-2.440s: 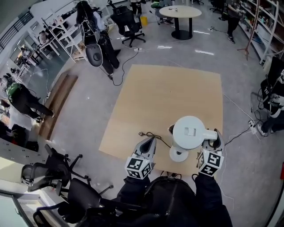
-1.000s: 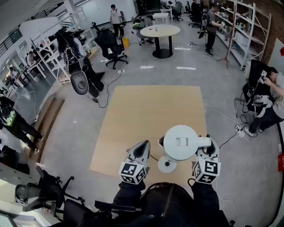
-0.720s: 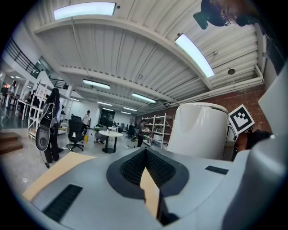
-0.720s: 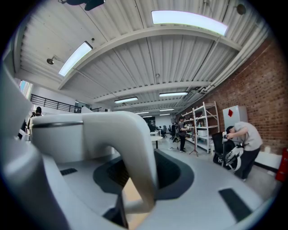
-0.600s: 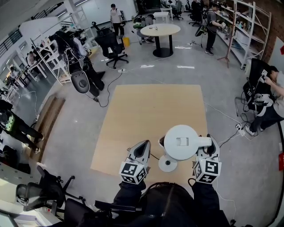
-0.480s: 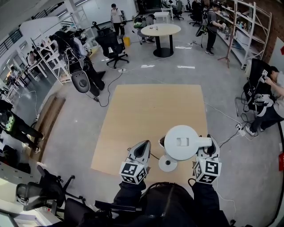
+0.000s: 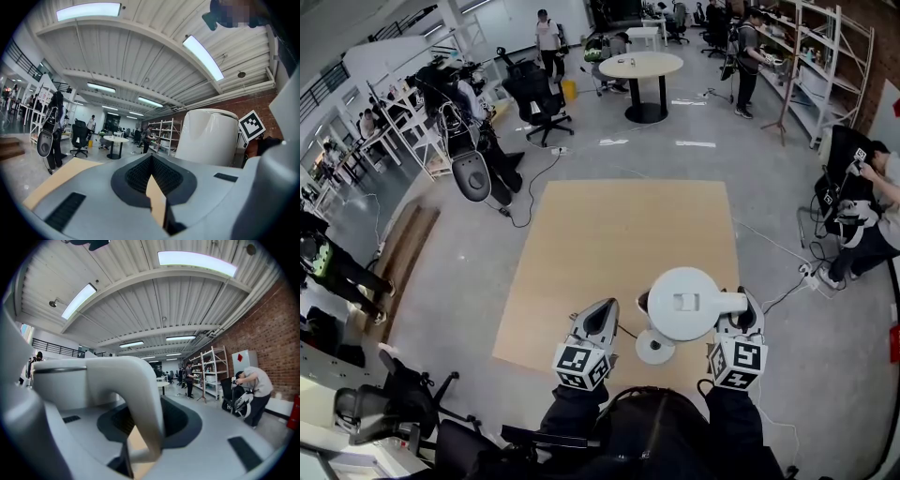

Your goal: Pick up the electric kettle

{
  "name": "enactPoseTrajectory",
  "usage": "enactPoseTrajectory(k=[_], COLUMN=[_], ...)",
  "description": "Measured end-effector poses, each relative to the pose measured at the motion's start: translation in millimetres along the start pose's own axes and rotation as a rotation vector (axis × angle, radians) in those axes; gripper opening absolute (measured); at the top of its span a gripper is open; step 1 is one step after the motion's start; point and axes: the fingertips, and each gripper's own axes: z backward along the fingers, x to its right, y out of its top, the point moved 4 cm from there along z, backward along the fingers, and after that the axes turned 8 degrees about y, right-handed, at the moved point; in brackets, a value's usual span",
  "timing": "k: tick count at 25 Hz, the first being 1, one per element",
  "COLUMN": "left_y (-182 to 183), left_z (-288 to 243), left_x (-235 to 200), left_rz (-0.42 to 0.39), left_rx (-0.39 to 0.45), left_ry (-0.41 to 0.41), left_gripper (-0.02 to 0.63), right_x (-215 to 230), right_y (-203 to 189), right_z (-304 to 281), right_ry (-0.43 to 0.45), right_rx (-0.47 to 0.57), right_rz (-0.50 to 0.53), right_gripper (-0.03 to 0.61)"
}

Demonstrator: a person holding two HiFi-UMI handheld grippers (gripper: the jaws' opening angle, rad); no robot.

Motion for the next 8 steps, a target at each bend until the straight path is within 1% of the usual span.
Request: enactPoseTrajectory(k=[8], left_y=[-6.8], left_z=[4.2], left_x=[-0.8], left_rz=[0.000], left_rx=[-0.007], left_ry=[0.001], left_gripper=[-0.006], right_x=[-3.2], right_y=[-10.2], right_z=[2.0], right_ry=[0.000], right_rx=[-0.016], right_rz=[-0.001], right_gripper=[0.137])
